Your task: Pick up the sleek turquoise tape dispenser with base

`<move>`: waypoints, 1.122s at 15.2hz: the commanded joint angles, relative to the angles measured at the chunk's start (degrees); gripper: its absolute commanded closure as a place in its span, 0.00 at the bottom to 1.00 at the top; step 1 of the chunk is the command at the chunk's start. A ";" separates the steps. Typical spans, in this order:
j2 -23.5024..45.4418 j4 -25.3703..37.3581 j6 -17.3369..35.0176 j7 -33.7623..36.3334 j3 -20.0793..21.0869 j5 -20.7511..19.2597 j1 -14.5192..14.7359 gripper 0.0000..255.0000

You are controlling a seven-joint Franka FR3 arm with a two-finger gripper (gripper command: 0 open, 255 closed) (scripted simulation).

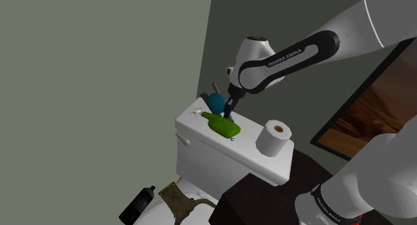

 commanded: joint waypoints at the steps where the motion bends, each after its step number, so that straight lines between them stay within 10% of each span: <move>1: 0.19 -0.09 0.08 0.08 0.08 0.01 0.07 1.00; 17: -4.43 1.78 -6.42 0.16 0.02 -0.14 0.01 1.00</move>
